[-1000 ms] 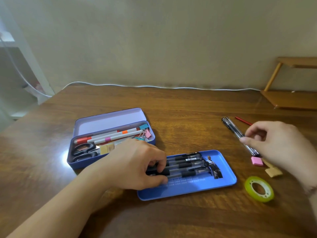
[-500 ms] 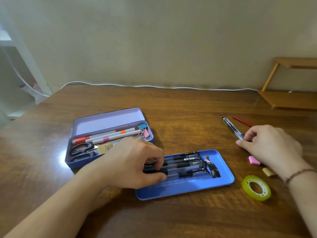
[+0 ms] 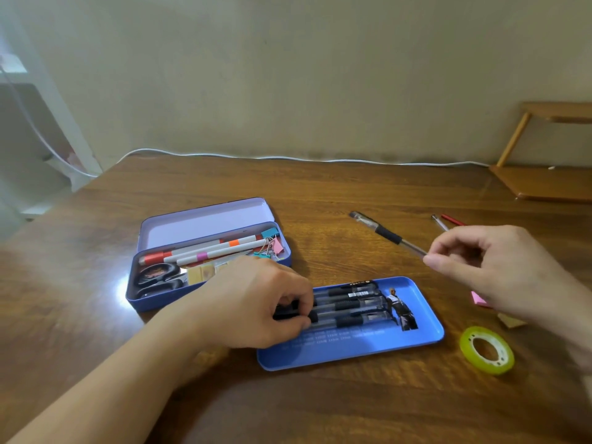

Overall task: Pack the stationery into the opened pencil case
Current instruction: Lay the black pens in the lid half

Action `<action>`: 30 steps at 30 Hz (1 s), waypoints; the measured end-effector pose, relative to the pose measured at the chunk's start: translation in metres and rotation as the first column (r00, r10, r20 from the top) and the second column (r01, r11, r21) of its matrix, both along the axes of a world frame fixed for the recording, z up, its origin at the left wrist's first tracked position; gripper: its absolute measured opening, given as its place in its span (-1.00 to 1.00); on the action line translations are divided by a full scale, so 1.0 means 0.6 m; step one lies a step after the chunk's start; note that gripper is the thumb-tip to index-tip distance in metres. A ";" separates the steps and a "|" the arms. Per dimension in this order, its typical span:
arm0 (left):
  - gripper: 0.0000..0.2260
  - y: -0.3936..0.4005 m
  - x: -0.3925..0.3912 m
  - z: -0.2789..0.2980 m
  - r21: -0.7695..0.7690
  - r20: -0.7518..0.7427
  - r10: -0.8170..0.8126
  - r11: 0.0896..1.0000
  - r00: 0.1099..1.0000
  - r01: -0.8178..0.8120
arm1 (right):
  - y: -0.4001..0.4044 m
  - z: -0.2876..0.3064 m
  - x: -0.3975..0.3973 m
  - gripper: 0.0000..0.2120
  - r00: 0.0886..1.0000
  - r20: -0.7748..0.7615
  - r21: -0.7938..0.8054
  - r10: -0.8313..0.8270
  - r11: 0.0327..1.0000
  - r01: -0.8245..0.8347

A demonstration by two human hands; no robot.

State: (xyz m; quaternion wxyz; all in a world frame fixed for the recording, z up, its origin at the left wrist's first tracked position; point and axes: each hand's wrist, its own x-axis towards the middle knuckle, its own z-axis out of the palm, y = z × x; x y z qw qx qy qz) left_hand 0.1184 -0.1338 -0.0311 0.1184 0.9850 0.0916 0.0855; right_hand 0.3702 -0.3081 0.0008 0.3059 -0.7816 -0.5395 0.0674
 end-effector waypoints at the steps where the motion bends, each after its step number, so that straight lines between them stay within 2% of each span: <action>1: -0.90 0.000 0.000 0.000 0.001 -0.002 -0.003 1.000 1.000 0.003 | -0.004 0.006 -0.005 -0.94 0.993 -0.079 0.011 0.091 0.996 -0.090; 3: -0.91 0.001 -0.001 0.001 -0.005 -0.005 -0.002 1.000 1.000 0.002 | -0.011 0.011 -0.017 -0.91 0.955 -0.161 -0.007 0.249 0.967 -0.254; 4: -0.90 0.002 -0.002 0.001 -0.007 -0.003 0.000 1.000 1.000 -0.001 | -0.011 0.008 -0.022 -0.90 0.942 -0.135 -0.045 0.306 0.948 -0.314; 8: -0.95 0.012 -0.006 0.007 -0.053 0.069 0.070 0.996 0.995 -0.067 | 0.002 -0.023 -0.041 -0.77 0.899 0.156 -0.165 0.409 0.908 -0.385; 10: -0.91 0.020 -0.009 0.008 -0.105 0.153 0.130 0.988 0.980 -0.114 | 0.009 -0.034 -0.050 -0.76 0.885 0.211 -0.161 0.415 0.908 -0.387; 12: -0.90 0.023 -0.010 0.009 -0.126 0.170 0.143 0.984 0.975 -0.122 | 0.013 -0.042 -0.059 -0.77 0.878 0.230 -0.130 0.420 0.907 -0.400; 15: -0.96 0.022 -0.010 0.007 -0.086 0.103 0.085 0.993 0.991 -0.077 | 0.020 -0.052 -0.072 -0.77 0.864 0.251 -0.135 0.437 0.899 -0.416; 20: -0.80 0.014 -0.013 0.011 -0.084 -0.029 -0.015 0.996 0.999 0.012 | 0.027 -0.060 -0.085 -0.73 0.869 0.292 -0.098 0.398 0.917 -0.387; 26: -0.77 0.009 -0.013 0.015 -0.030 -0.103 -0.015 0.999 0.995 0.012 | 0.026 -0.067 -0.096 -0.75 0.886 0.303 -0.107 0.352 0.936 -0.335; 30: -0.78 0.008 -0.013 0.016 -0.034 -0.103 -0.013 0.999 0.995 0.010 | 0.023 -0.055 -0.095 -0.71 0.895 0.246 -0.157 0.371 0.927 -0.341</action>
